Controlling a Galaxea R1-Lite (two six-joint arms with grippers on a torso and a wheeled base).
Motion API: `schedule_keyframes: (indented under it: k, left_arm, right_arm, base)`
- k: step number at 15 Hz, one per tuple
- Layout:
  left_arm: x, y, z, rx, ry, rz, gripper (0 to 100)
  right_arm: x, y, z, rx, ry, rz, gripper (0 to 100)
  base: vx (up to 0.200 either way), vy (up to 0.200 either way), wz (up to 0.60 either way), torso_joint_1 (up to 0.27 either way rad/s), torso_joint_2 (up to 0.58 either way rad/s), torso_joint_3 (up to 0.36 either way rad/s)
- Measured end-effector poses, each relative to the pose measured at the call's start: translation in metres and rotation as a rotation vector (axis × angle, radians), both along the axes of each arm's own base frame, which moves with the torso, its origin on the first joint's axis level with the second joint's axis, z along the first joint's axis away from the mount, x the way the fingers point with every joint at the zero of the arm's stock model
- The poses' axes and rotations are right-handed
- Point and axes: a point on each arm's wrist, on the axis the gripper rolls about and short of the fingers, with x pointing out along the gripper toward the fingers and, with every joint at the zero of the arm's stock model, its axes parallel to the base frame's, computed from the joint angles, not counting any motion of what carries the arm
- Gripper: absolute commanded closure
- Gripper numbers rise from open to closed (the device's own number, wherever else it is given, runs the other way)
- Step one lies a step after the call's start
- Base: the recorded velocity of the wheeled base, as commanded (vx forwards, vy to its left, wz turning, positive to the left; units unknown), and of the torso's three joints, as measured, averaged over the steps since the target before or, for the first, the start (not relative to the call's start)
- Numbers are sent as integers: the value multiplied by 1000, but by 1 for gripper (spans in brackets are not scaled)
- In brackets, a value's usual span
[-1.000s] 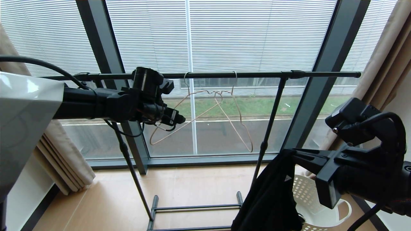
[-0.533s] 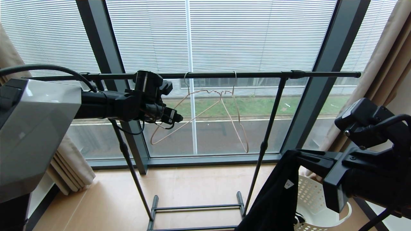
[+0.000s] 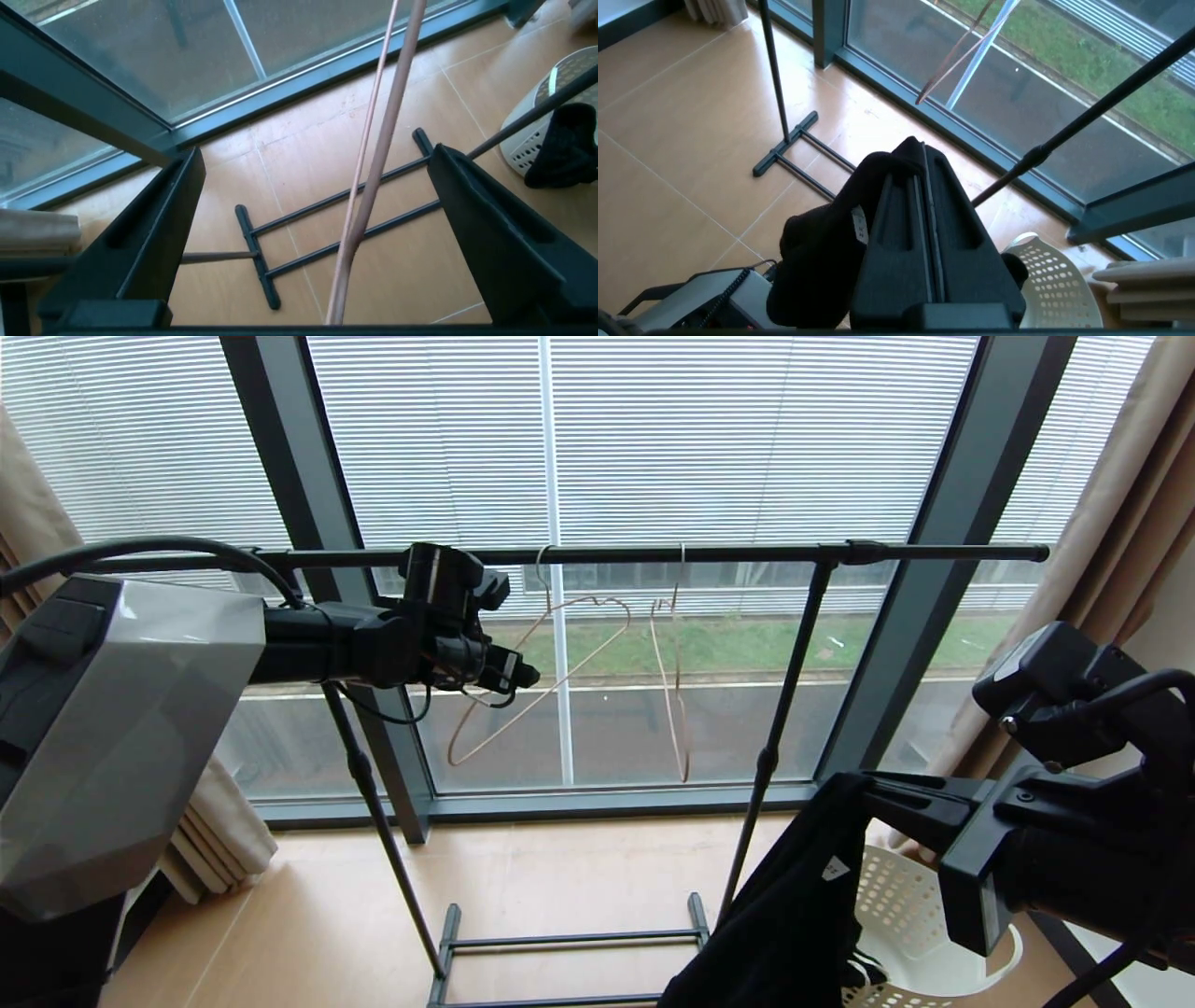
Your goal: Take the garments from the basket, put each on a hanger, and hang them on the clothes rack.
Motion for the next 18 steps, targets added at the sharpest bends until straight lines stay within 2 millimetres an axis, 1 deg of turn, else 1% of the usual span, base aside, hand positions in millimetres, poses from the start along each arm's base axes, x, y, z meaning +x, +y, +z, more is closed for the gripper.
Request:
schedule_keyframes:
  k: [4, 5, 7, 11, 15, 18]
  left_arm:
    - [3, -1, -7, 4, 12, 2, 0]
    - [4, -2, -10, 7, 18, 1, 100]
    - [6, -3, -15, 10, 27, 0, 100]
    - [5, -10, -17, 9, 27, -13, 100]
    - [5, -10, -9, -2, 7, -10, 100]
    - [-1, -8, 0, -6, -3, -10, 100]
  right_arm:
    - [0, 0, 0, 0, 0, -1, 100]
    - [0, 0, 0, -1, 0, 0, 100]
    - [0, 0, -1, -2, 2, -1, 100]
    - [0, 0, -1, -3, 3, -1, 100]
    - [0, 0, -1, -4, 4, -1, 100]
    - [0, 0, -1, -3, 4, -1, 100]
  base:
    - [0, 0, 0, 0, 0, 0]
    - [0, 0, 0, 0, 0, 0]
    - [0, 0, 0, 0, 0, 0]
    - [0, 0, 0, 0, 0, 0]
    - [0, 0, 0, 0, 0, 0]
    - [0, 0, 0, 0, 0, 0]
